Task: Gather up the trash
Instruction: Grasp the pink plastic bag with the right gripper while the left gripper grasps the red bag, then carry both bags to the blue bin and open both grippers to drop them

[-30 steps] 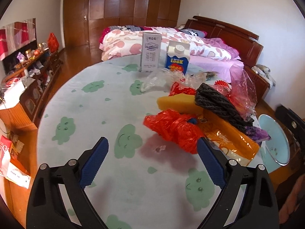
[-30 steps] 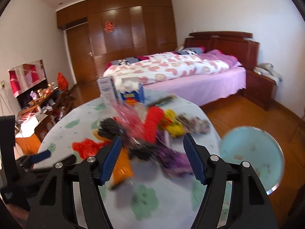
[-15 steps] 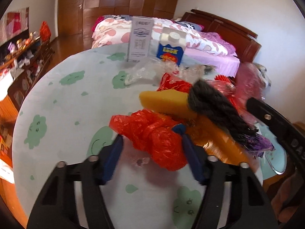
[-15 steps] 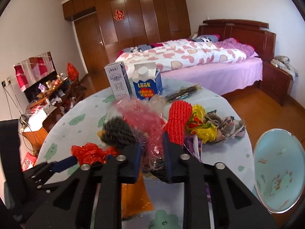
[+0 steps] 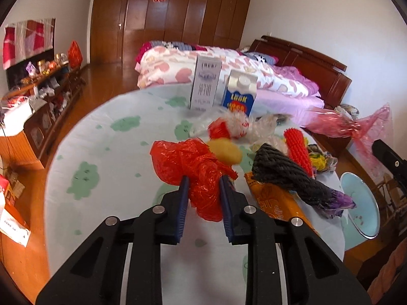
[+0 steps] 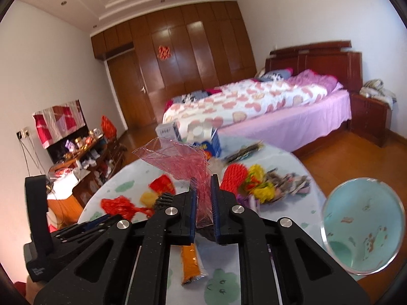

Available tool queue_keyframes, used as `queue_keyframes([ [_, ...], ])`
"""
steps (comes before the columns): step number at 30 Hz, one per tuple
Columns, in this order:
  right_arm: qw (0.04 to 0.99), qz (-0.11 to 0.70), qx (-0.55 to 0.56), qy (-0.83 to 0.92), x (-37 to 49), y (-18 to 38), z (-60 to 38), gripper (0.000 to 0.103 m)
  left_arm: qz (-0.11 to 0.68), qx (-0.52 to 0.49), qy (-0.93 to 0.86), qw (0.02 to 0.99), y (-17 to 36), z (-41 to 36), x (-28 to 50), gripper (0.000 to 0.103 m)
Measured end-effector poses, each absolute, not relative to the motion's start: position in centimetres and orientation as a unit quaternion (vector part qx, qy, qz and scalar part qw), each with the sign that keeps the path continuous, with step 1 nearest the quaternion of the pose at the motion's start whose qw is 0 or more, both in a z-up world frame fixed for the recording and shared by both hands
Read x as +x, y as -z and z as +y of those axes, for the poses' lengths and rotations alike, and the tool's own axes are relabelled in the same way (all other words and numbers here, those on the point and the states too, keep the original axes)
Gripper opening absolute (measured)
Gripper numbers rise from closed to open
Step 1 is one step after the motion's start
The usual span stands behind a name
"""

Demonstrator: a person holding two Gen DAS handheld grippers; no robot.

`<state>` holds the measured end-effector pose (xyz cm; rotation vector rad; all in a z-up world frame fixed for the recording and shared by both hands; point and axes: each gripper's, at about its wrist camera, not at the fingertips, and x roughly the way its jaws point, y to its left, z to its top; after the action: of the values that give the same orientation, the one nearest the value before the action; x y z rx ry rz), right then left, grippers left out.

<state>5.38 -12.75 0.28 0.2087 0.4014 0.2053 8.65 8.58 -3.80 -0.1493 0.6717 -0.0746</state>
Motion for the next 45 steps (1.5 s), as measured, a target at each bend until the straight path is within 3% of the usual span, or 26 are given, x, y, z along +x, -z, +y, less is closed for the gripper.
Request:
queue_keyframes([
  [9, 0.979, 0.163, 0.117, -0.031, 1.9, -1.0, -17.7, 0.011, 0.273, -0.052, 0.059, 0.959, -0.3, 6.9, 6.0, 0.024],
  [16, 0.976, 0.166, 0.130, 0.061, -0.7, -0.4, -24.0, 0.011, 0.276, -0.043, 0.141, 0.950, -1.1, 1.3, 6.2, 0.024],
  [35, 0.933, 0.273, 0.126, 0.200, -0.9, 5.3, -31.9, 0.012, 0.296, -0.005, 0.303, 0.906, 2.1, -15.7, 7.9, 0.025],
  [37, 0.928, 0.283, 0.130, 0.205, -0.7, 6.0, -32.4, 0.013, 0.306, -0.009, 0.314, 0.899, 2.9, -16.9, 8.7, 0.028],
  [38, 0.926, 0.288, 0.132, 0.204, -0.6, 6.2, -32.5, 0.019, 0.311, -0.009, 0.318, 0.896, 3.2, -17.2, 8.9, 0.029],
  [40, 0.923, 0.296, 0.139, 0.202, -0.5, 6.6, -32.8, 0.030, 0.319, -0.004, 0.316, 0.893, 3.9, -17.8, 9.3, 0.047],
  [45, 0.923, 0.283, 0.147, 0.214, -1.1, 6.3, -33.1, 0.031, 0.324, -0.008, 0.304, 0.896, 4.3, -17.0, 9.7, 0.057],
])
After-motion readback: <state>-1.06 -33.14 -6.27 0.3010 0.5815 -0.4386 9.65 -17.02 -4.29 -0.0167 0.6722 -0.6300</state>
